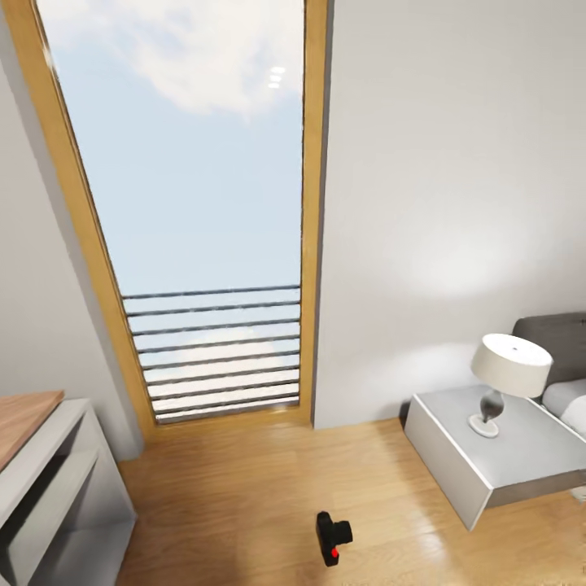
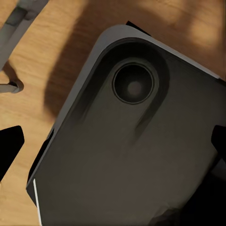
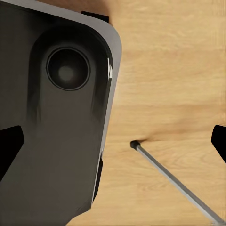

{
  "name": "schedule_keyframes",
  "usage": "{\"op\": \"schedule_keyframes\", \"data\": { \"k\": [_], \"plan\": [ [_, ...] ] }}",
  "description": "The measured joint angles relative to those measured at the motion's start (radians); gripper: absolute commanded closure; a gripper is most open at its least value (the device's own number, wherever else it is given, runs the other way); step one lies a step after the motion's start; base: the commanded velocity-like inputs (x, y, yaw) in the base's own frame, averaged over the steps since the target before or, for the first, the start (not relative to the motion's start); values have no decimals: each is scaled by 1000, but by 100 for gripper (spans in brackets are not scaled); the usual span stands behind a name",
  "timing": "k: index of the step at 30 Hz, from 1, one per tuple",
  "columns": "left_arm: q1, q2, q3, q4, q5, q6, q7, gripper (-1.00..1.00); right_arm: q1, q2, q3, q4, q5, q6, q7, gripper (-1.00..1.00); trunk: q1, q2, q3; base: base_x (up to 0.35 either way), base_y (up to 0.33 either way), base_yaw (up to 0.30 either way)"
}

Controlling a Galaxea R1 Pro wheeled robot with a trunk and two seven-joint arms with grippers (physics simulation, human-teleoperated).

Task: Attach the digital camera to the camera tripod in the bedroom.

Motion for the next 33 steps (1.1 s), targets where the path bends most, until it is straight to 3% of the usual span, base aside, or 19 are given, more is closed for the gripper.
{"op": "schedule_keyframes", "data": {
  "k": [10,33],
  "plan": [
    [0,0,-1,0,0,1,0,-100,0,0,2,0,2,3,1,-100,0,0,0,86,0,-118],
    [0,1,-4,0,0,11,-1,-100,0,-1,3,0,4,2,0,-100,-1,0,0,306,0,-6]
  ]
}}
